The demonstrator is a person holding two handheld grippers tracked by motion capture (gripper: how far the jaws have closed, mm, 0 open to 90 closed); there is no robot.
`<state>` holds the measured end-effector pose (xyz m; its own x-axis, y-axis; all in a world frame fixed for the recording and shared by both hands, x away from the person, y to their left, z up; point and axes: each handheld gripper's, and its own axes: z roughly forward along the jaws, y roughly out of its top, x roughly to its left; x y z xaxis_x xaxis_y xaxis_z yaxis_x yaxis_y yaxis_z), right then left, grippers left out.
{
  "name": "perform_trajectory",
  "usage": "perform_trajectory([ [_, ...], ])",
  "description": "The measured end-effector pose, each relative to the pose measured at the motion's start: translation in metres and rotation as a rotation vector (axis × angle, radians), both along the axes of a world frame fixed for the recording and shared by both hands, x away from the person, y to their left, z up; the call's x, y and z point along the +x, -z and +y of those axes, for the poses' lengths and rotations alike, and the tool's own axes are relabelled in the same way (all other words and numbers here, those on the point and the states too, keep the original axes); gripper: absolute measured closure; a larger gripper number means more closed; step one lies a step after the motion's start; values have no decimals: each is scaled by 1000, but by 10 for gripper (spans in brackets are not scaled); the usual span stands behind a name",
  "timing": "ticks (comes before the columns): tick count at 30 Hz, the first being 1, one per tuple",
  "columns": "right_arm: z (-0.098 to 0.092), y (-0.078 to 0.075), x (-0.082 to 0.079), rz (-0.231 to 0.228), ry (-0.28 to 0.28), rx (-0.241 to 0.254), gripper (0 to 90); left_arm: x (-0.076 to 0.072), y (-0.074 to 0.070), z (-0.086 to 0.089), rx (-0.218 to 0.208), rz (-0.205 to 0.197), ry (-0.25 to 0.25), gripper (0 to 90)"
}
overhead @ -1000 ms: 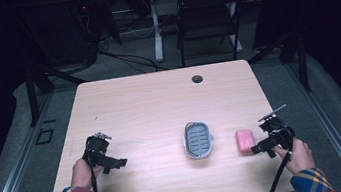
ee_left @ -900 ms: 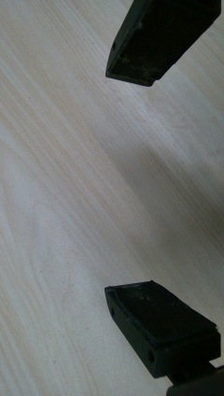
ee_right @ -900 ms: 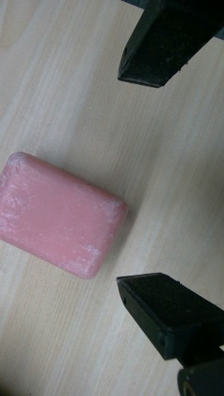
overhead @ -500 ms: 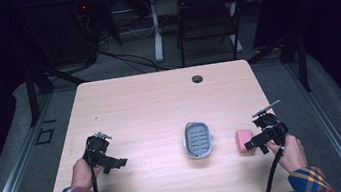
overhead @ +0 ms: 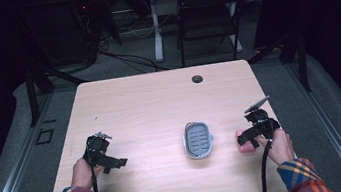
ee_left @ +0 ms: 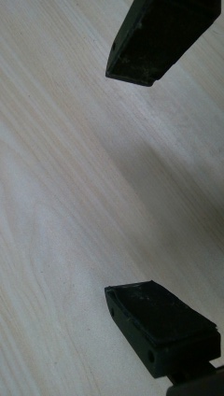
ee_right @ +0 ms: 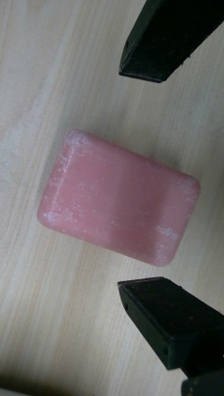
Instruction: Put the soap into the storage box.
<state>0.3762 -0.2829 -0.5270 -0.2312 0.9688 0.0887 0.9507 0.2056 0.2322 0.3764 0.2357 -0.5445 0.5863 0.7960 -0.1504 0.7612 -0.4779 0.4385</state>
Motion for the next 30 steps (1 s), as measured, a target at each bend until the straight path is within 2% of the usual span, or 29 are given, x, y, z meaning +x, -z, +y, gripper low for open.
perform_trajectory([
  [3, 1, 3, 3, 7, 9, 8, 0, 0, 0, 0, 0, 1, -1, 0],
  [8, 10, 5, 9, 20, -7, -23, 0, 0, 0, 0, 3, 4, -1, 0],
  [10, 12, 5, 11, 18, 1, -16, 0, 0, 0, -1, 3, 4, 0, 0],
  [11, 12, 4, 12, 33, -4, -24, 0, 0, 0, -1, 4, 5, 0, 0],
  [17, 18, 7, 16, 29, 2, -3, 16, 0, 1, 0, 3, 8, 1, 0],
  [19, 19, 8, 18, 44, -8, -8, 53, 0, 1, 0, 0, 11, 0, 0],
  [20, 19, 9, 19, 42, -13, -5, 104, 0, 1, 0, 1, 9, 3, 0],
  [21, 19, 9, 19, 42, -13, -5, 104, 0, 1, 0, 1, 9, 3, 0],
  [23, 19, 7, 19, 45, -8, -10, 136, 0, 1, -1, -4, 15, -3, 0],
  [24, 19, 9, 19, 30, 15, 0, 139, 0, 2, -1, 3, 17, 3, 0],
  [25, 17, 7, 21, 58, 2, -11, 141, 0, 2, -1, 3, 17, 3, 0],
  [26, 16, 9, 22, 64, -8, -14, 142, 0, 2, -1, 5, 19, 5, 0],
  [27, 17, 11, 21, 47, 15, -5, 150, 0, 2, -1, 5, 19, 5, 0],
  [29, 17, 12, 22, 61, 1, -4, 182, 0, 1, -2, 7, 18, 8, 0],
  [30, 17, 12, 24, 78, -12, -25, 212, 0, 1, -2, 7, 19, 7, 0],
])
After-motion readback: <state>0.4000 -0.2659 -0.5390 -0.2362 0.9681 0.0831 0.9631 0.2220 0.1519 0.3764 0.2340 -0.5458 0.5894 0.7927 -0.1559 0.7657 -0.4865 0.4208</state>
